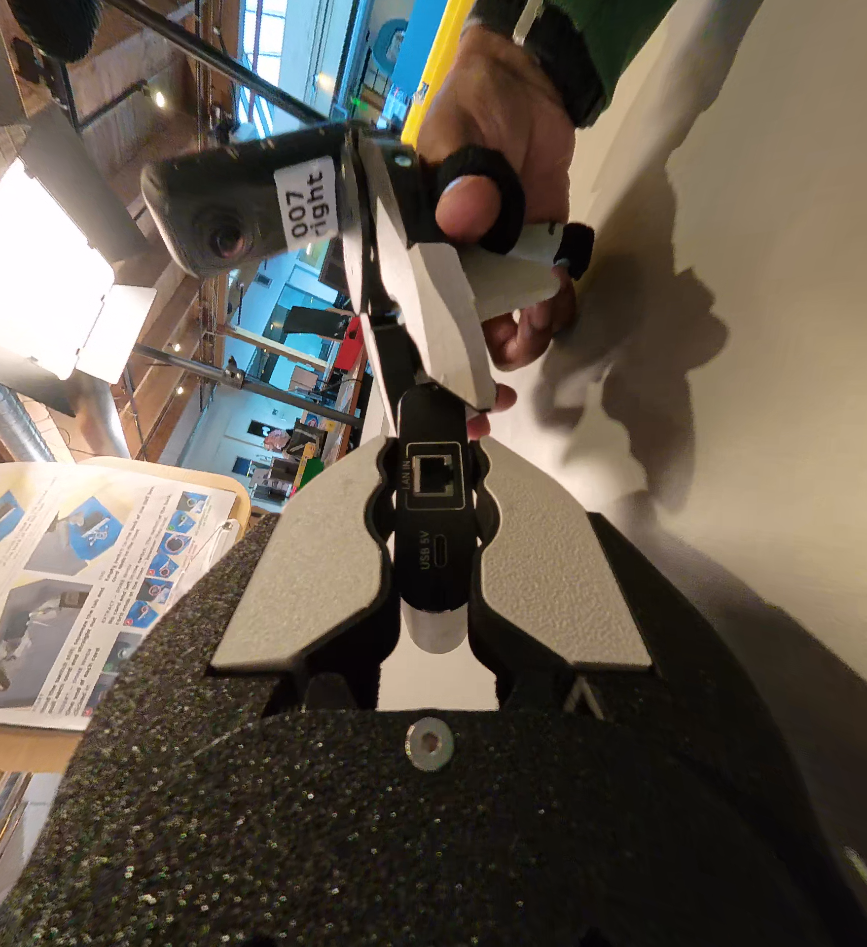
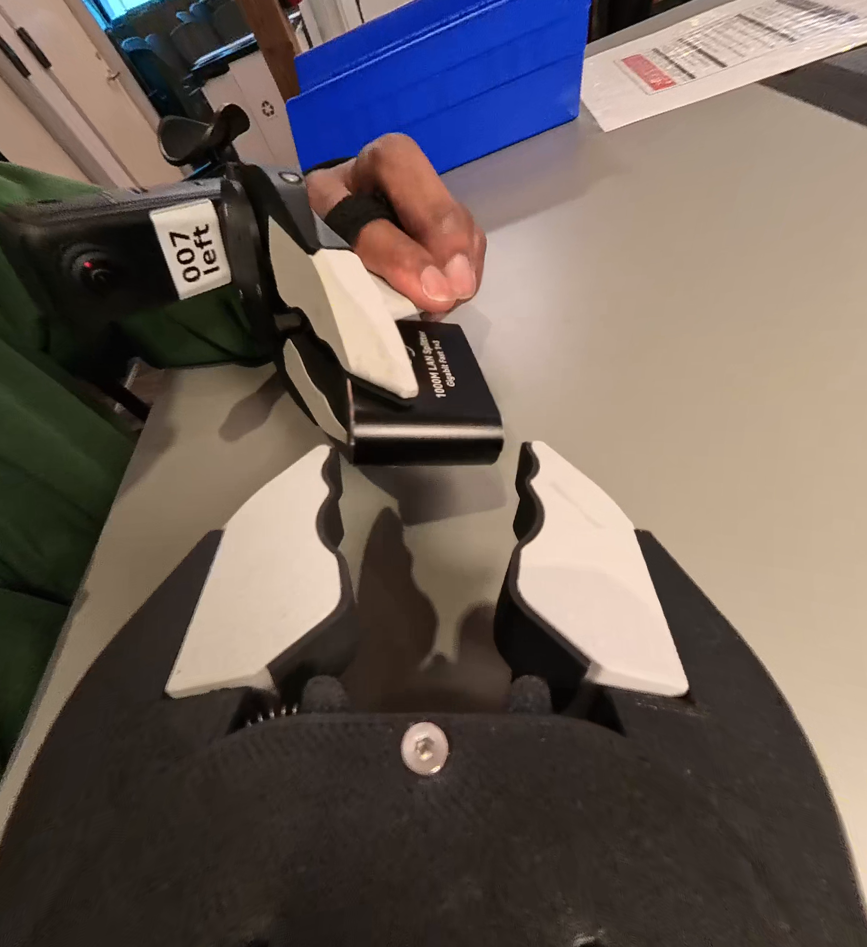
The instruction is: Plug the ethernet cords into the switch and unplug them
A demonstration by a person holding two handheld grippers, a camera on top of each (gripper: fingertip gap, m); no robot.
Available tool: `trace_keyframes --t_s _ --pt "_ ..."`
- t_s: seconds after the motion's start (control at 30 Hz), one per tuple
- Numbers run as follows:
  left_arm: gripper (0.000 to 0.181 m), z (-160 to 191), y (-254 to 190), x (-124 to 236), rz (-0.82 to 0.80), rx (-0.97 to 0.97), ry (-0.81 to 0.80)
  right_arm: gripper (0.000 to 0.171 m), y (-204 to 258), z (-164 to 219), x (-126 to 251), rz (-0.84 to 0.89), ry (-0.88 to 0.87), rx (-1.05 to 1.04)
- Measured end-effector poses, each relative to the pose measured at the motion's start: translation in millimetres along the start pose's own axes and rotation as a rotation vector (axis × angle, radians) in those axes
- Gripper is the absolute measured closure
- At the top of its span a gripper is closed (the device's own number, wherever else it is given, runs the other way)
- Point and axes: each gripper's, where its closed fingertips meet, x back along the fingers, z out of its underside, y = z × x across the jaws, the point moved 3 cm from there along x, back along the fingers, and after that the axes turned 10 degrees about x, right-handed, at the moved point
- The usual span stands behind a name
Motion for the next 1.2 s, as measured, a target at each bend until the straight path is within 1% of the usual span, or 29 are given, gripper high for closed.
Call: trace_keyframes --t_s 0.07,0.13,0.3,0.37,0.4,0.5,0.6,0.7,0.77,0.87,0.97,1.03,1.1,1.13,1.2 --pt "0.154 -5.2 -3.5 0.1 0.019 -0.007 -0.024 0.104 4.4 0.4 -2.8 -0.031 0.003 0.007" --pt "0.154 -7.7 -6.8 -1.2 0.028 -0.021 -0.028 0.108 10.0 0.5 -5.7 -0.062 0.007 0.016" --pt "0.154 -3.5 -5.6 -3.4 0.017 0.004 -0.003 0.109 5.7 1.4 -5.9 -0.016 0.027 0.022" --pt "0.151 -0.7 -2.2 -3.1 0.004 0.044 0.0 0.11 0.0 0.9 -2.1 0.04 0.042 0.041" --pt "0.146 -0.1 -0.2 -2.4 0.0 0.067 -0.005 0.11 -4.1 0.3 1.5 0.079 0.051 0.052" --pt "0.146 0.3 6.7 -0.3 -0.032 0.107 -0.017 0.11 -13.4 -5.8 19.9 0.174 0.056 0.081" --pt "0.15 4.1 11.7 0.3 -0.061 0.123 -0.001 0.11 -21.0 -13.0 50.3 0.312 0.084 0.137" --pt "0.151 7.7 12.3 -0.2 -0.069 0.13 0.011 0.11 -27.1 -21.3 95.1 0.474 0.126 0.184" --pt "0.152 9.2 11.9 -1.1 -0.069 0.134 0.016 0.11 -30.3 -31.5 135.4 0.591 0.151 0.216" --pt "0.152 11.3 10.5 -2.1 -0.067 0.136 0.023 0.11 -36.7 -50.0 210.4 0.787 0.216 0.248" --pt "0.153 13.2 9.7 -2.8 -0.065 0.142 0.027 0.11 -49.6 -59.4 299.0 1.007 0.331 0.251" --pt "0.153 14.0 8.9 -3.3 -0.062 0.144 0.029 0.11 -63.0 -50.5 358.5 1.141 0.446 0.207" --pt "0.153 14.6 8.0 -3.6 -0.06 0.144 0.031 0.11 -77.9 -28.3 408.8 1.232 0.563 0.123" --pt "0.154 14.6 7.7 -3.9 -0.06 0.144 0.031 0.11 -85.0 -12.0 425.9 1.235 0.618 0.061" --pt "0.154 14.6 6.9 -4.1 -0.058 0.144 0.032 0.11 -98.5 22.7 444.2 1.199 0.68 -0.055"
